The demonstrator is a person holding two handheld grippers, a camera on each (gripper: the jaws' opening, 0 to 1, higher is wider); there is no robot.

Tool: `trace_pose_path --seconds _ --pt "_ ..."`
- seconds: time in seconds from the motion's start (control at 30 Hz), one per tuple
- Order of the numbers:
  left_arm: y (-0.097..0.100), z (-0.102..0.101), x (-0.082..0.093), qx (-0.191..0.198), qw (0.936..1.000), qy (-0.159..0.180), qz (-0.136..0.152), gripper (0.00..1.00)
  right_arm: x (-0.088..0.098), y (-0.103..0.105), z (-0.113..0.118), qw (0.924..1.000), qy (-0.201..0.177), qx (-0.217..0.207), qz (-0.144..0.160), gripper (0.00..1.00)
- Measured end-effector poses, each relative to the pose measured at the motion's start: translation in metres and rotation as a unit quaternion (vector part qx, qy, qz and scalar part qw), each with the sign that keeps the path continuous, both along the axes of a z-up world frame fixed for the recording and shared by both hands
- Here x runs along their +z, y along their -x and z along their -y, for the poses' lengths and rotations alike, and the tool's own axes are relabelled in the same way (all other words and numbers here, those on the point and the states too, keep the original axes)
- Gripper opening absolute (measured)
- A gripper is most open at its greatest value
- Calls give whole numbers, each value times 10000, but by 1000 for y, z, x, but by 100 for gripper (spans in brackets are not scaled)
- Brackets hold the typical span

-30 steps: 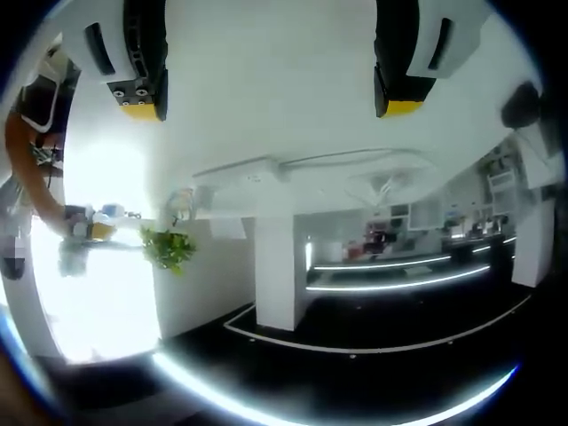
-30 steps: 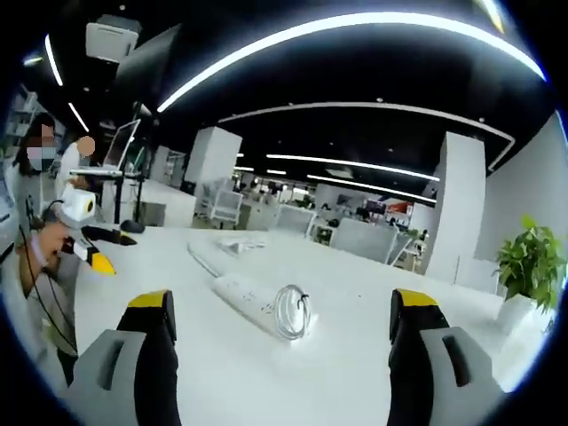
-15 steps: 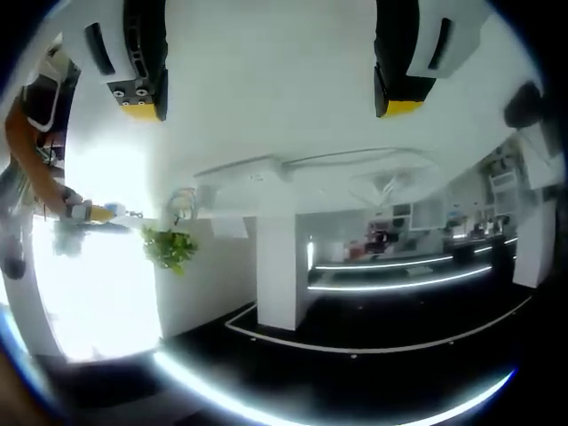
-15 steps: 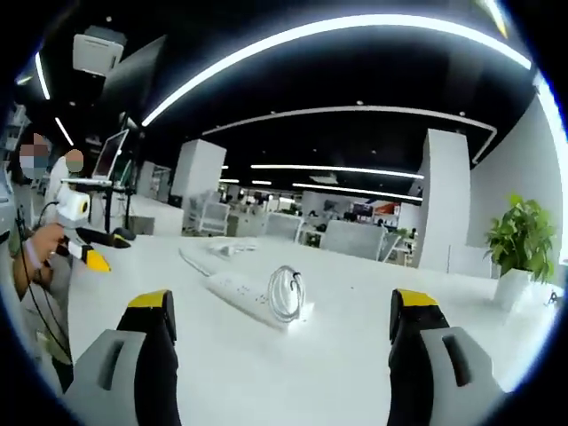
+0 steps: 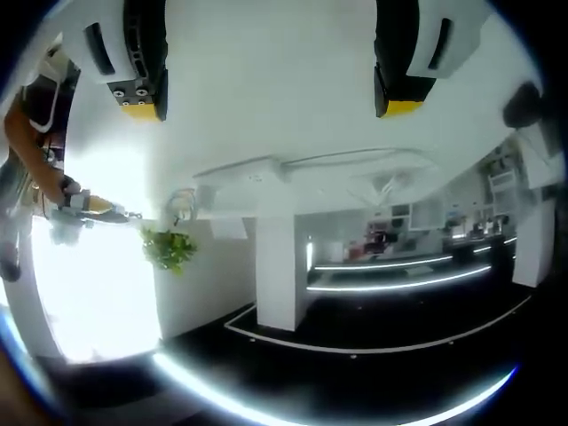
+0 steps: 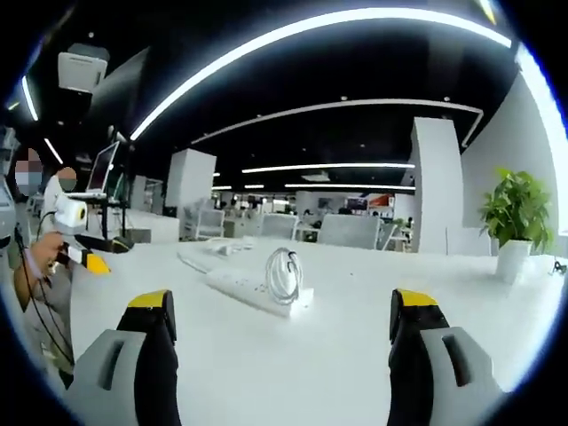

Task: Straighten the power strip on the desk, plug the charger into it

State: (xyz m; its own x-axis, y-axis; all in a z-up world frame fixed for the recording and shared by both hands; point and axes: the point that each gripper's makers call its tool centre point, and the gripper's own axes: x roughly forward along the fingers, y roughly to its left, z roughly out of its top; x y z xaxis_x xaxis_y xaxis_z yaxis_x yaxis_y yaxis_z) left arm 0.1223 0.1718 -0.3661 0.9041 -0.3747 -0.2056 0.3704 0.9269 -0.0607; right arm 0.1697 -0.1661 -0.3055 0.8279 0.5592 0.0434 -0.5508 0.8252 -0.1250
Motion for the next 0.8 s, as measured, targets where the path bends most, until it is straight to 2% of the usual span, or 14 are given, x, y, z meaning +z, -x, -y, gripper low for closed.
trace_pose_path --seconds 0.3,0.63,0.8 --pt "1 -1 -1 15 10000 -12 0 99 -4 3 -2 10000 35 -1 13 100" --pt "0 -3 -1 49 10000 5 -2 99 -11 2 -4 9999 96 17 -116 100" --pt "0 -3 -1 45 10000 13 -12 99 -19 2 -4 9993 281 0 -232 100"
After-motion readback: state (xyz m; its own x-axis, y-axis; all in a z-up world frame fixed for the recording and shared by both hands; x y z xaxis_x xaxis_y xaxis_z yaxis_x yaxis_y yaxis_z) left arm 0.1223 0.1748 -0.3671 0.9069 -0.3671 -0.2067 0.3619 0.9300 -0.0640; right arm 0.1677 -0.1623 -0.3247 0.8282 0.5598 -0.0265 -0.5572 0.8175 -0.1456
